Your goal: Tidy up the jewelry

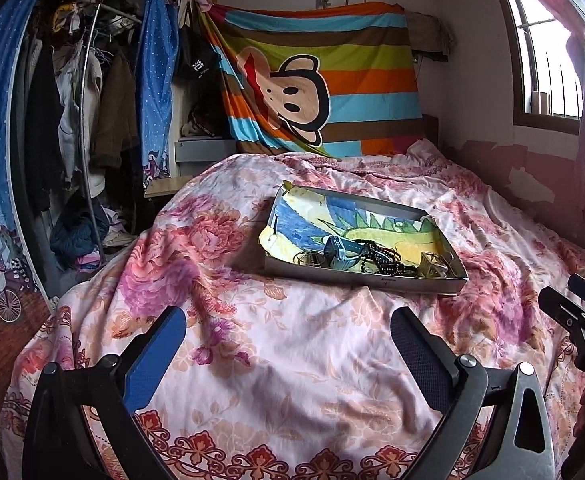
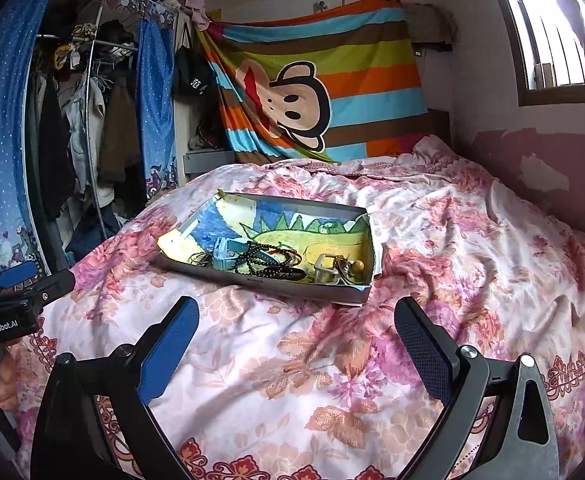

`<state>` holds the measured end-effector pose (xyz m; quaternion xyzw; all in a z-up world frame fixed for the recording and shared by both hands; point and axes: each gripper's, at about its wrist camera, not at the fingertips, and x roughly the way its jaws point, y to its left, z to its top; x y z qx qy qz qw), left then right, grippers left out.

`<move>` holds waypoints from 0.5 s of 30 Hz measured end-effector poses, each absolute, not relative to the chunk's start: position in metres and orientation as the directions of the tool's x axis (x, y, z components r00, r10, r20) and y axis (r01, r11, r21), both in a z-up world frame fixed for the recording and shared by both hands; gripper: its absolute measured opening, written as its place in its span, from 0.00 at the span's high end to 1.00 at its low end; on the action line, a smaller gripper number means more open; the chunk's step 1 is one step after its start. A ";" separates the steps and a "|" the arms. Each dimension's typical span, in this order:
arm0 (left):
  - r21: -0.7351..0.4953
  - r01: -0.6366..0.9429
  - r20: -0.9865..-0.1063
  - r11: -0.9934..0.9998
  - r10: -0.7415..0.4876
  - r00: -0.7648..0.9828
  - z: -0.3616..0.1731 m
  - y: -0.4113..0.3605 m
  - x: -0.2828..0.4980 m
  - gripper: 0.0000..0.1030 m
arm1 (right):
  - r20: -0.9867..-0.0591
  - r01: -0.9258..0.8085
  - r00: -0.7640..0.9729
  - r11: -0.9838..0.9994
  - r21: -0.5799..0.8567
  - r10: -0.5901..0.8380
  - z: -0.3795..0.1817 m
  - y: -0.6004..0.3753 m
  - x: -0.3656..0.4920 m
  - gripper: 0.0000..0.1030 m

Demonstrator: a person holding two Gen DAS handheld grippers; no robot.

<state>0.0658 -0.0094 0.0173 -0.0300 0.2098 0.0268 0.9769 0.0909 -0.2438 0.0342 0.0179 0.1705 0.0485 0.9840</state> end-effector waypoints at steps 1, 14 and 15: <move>-0.047 -0.064 -0.412 0.997 0.039 0.910 0.017 -0.009 0.066 0.00 | -0.336 -0.090 0.936 0.995 0.050 0.102 0.033 -0.244 0.092 0.07; -0.048 -0.064 -0.413 0.997 0.038 0.910 0.017 -0.009 0.066 0.00 | -0.343 -0.093 0.934 0.995 0.046 0.103 0.031 -0.242 0.093 0.07; -0.048 -0.063 -0.413 0.997 0.038 0.910 0.016 -0.009 0.066 0.00 | -0.343 -0.093 0.933 0.995 0.046 0.103 0.030 -0.242 0.093 0.07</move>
